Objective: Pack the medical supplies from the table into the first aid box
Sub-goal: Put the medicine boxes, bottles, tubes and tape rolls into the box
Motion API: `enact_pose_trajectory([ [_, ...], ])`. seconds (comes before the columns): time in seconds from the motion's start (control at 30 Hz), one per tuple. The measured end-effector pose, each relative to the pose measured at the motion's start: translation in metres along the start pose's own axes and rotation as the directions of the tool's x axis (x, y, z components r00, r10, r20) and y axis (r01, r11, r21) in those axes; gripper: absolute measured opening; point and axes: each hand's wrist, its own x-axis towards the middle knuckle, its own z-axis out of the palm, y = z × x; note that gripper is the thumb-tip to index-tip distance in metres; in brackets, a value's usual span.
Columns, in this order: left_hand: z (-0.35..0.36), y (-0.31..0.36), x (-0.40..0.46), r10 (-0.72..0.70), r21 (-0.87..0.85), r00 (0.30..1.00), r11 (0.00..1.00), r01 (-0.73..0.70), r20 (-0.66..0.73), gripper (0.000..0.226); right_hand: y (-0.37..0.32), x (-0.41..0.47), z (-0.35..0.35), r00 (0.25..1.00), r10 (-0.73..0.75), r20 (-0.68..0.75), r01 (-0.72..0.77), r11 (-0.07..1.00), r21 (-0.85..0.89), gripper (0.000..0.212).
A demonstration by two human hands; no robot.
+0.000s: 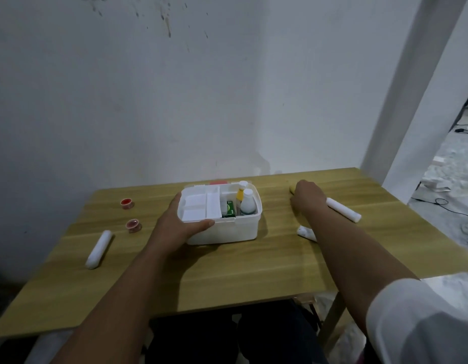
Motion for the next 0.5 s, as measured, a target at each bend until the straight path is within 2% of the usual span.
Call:
enact_pose_trajectory([
  [0.13, 0.000, -0.001, 0.000, -0.002, 0.016, 1.000, 1.000, 0.002, 0.002, 0.111, 0.000, 0.002, 0.014, 0.996, 0.027, -0.087, -0.020, 0.996, 0.082, 0.010],
  [0.27, 0.002, -0.001, 0.000, -0.016, 0.017, 1.000, 1.000, 0.016, 0.003, 0.111, 0.002, 0.000, 0.012, 0.995, 0.026, -0.092, -0.014, 0.992, 0.122, 0.016],
  [0.4, 0.001, 0.000, 0.000, -0.028, 0.024, 1.000, 0.999, 0.028, 0.000, 0.114, -0.001, 0.003, -0.011, 0.995, 0.035, -0.095, -0.001, 0.942, 0.335, 0.019],
  [0.5, -0.002, -0.001, -0.003, -0.028, 0.033, 1.000, 0.999, 0.028, -0.010, 0.120, -0.020, 0.003, -0.049, 0.998, -0.044, -0.033, 0.055, 0.827, 0.559, 0.020],
])
